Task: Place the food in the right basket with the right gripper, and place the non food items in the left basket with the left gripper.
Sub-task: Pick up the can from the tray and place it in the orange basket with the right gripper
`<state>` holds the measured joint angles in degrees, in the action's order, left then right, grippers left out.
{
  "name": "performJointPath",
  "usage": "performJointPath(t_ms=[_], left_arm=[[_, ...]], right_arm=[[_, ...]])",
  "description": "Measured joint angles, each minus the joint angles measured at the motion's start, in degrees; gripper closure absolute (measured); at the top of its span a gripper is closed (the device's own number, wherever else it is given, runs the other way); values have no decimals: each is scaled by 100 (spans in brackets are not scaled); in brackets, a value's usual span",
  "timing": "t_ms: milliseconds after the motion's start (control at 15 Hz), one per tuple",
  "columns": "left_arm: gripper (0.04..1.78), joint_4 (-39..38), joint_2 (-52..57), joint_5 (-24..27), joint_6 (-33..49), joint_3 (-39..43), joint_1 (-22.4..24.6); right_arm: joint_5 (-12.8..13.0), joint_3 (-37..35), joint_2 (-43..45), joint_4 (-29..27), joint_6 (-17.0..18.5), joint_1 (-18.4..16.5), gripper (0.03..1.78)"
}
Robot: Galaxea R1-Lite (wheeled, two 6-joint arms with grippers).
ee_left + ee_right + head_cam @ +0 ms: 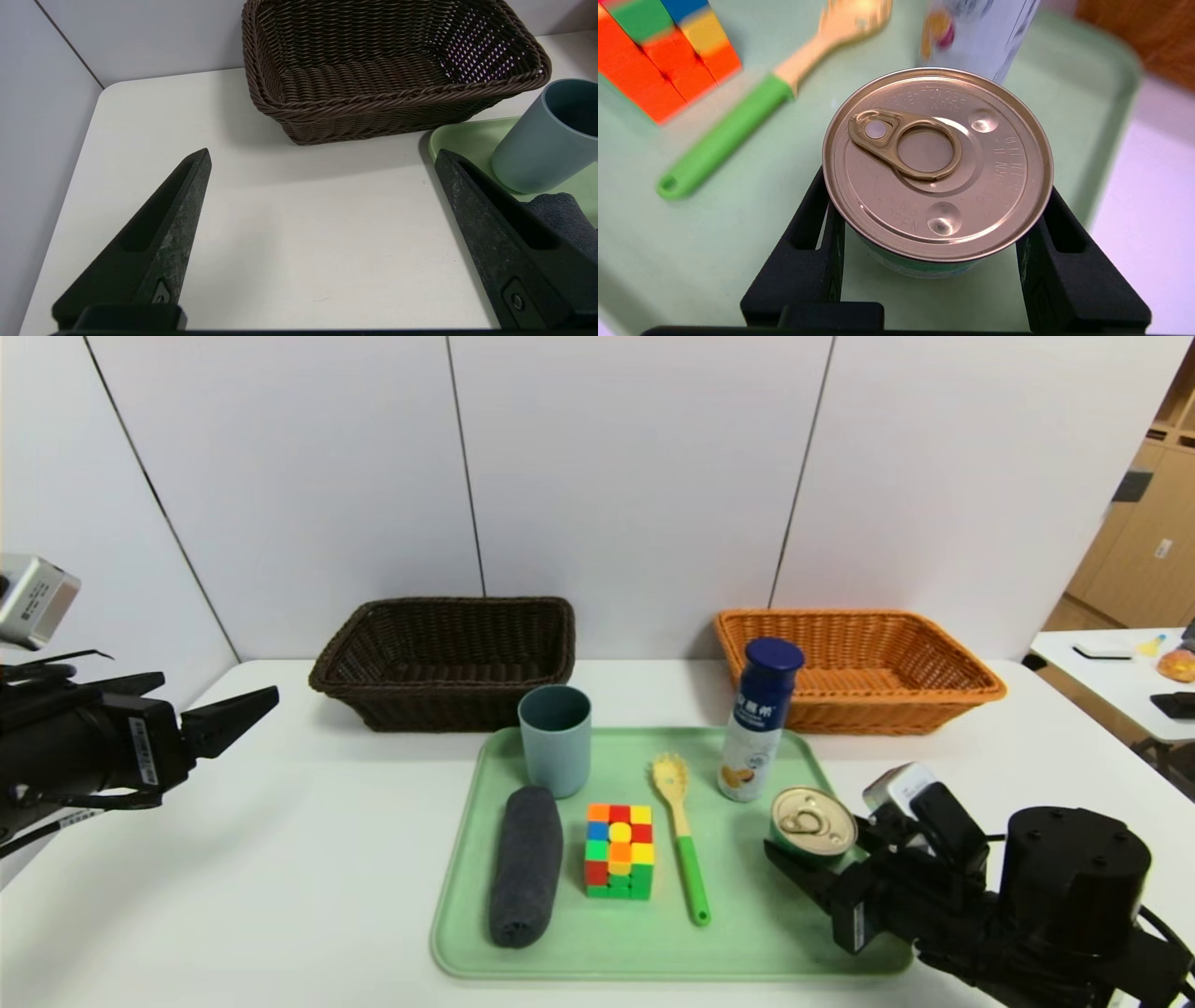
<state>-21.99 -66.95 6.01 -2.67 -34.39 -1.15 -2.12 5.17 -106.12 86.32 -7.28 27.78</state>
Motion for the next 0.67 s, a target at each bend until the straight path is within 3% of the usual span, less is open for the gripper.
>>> performJointPath(t_ms=[400, 667], left_arm=[[13, 4, 50, -34, -33, 11, 188], [13, 2, 91, -28, -22, 105, 357]], right_arm=[[-22, 406, 1167, 11, -68, -118, 82], [23, 1379, 1536, -989, -63, -538, 82]])
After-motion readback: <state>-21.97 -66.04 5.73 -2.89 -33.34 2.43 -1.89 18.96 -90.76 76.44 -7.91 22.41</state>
